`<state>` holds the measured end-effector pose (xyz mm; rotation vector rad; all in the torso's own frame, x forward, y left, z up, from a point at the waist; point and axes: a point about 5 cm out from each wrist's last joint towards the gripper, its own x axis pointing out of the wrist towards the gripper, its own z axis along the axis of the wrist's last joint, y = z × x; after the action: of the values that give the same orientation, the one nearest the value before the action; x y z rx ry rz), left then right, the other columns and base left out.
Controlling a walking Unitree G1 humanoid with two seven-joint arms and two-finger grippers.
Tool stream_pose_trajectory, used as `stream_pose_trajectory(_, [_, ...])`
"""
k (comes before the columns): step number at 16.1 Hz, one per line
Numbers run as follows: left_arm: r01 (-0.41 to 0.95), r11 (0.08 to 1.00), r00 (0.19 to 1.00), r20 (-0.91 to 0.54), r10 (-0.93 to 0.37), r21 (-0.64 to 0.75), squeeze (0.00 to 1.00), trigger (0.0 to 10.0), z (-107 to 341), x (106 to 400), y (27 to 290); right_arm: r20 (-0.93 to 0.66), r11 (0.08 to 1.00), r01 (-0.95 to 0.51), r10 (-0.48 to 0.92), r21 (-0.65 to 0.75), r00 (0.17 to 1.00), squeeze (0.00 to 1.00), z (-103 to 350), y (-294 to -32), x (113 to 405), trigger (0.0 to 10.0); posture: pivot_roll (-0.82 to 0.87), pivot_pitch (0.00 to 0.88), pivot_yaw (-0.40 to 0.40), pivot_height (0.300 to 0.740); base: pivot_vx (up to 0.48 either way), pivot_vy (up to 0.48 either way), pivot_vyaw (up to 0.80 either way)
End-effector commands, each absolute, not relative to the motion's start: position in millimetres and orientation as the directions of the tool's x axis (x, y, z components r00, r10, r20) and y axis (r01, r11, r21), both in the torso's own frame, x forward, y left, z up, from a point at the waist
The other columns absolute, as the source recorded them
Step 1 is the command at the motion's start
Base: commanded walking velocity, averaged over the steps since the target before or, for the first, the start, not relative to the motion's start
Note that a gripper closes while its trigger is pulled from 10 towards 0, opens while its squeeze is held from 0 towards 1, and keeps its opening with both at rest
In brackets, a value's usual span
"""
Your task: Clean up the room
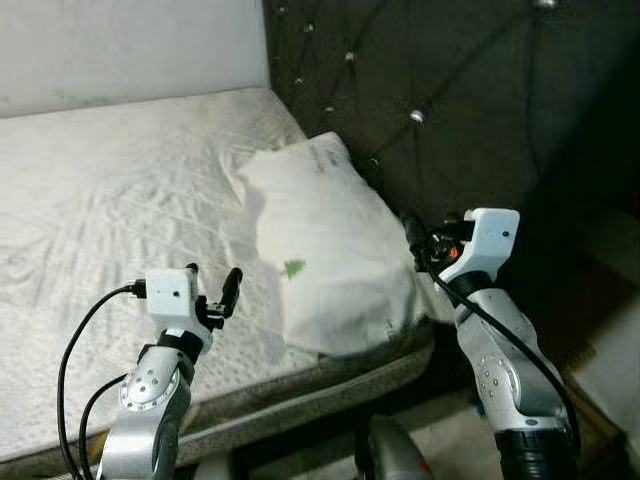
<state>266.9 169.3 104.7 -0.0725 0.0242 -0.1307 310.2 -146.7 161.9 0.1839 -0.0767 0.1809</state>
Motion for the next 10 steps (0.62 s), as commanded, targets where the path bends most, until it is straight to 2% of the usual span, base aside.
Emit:
stream_pose_trajectory(1, [0.125,0.99,0.992,-0.022,-0.127,-0.065,0.0,10.0,104.3,268.5,171.8,0.114,0.962,-0.218,0.201,0.165,0.973,0.0,168.7,-141.3,310.0,10.0,-0.09,0.0,-0.002,0.683,0.0,0.0,0.0])
stream_pose_trajectory(4, [0.133,0.989,0.991,-0.024,-0.134,-0.062,0.0,10.0,104.1,269.4,171.1,0.139,0.957,-0.25,0.23,0.147,0.963,0.0,169.8,-140.0,308.3,10.0,-0.09,0.0,-0.001,0.693,0.0,0.0,0.0])
stream_pose_trajectory(8, [0.137,0.989,0.99,-0.025,-0.139,-0.06,0.0,10.0,103.8,270.1,171.0,0.143,0.957,-0.255,0.236,0.137,0.961,0.0,170.9,-139.4,309.2,10.0,-0.09,0.0,-0.001,0.738,0.0,0.0,0.0])
stream_pose_trajectory(10, [0.131,0.99,0.991,-0.03,-0.133,-0.06,0.0,10.0,103.1,270.0,171.4,0.138,0.958,-0.251,0.233,0.138,0.963,0.0,169.6,-140.2,309.4,10.0,-0.09,0.0,0.0,0.74,0.0,0.0,0.0])
